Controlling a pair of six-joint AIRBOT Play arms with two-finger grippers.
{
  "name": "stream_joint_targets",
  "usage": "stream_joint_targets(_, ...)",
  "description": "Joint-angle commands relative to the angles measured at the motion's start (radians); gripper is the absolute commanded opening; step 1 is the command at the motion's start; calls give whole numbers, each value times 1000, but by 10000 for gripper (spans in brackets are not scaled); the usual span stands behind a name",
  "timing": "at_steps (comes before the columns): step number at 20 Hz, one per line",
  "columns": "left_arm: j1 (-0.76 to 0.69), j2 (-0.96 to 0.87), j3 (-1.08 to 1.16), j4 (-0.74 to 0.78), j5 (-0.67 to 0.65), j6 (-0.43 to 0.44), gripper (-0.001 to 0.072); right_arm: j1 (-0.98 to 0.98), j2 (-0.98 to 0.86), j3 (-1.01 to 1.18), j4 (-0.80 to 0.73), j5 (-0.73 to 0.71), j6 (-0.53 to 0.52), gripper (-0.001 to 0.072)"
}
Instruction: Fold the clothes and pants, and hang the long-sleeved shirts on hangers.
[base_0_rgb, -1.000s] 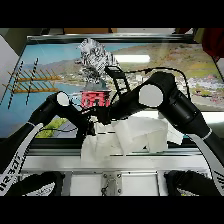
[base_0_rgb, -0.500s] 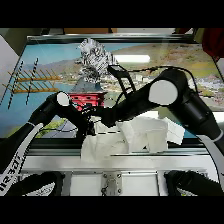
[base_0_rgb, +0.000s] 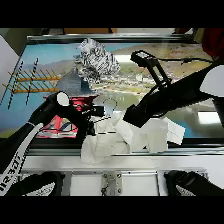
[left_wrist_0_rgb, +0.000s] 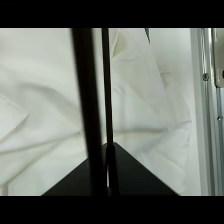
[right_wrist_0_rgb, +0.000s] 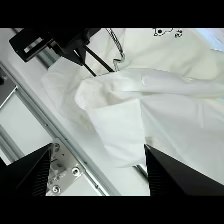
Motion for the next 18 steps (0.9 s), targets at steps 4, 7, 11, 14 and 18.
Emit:
stream_joint_targets(4,0,-1,1,0,0,0,10,-68,36,-12,-41,43,-375,628)
stream_joint_targets(7,0,-1,1,0,0,1,10,-293,119,-146,107,39,-549,628)
stream_joint_targets(11,0,-1,1,0,0,0,10,-730,254,-510,408,10,-867,628)
stream_joint_targets(14,0,-1,1,0,0,0,10,-1014,261,-720,638,21,-1087,628)
stream_joint_targets(18,0,-1,1,0,-3,1,10,-1094,212,-862,693,29,-1318,628)
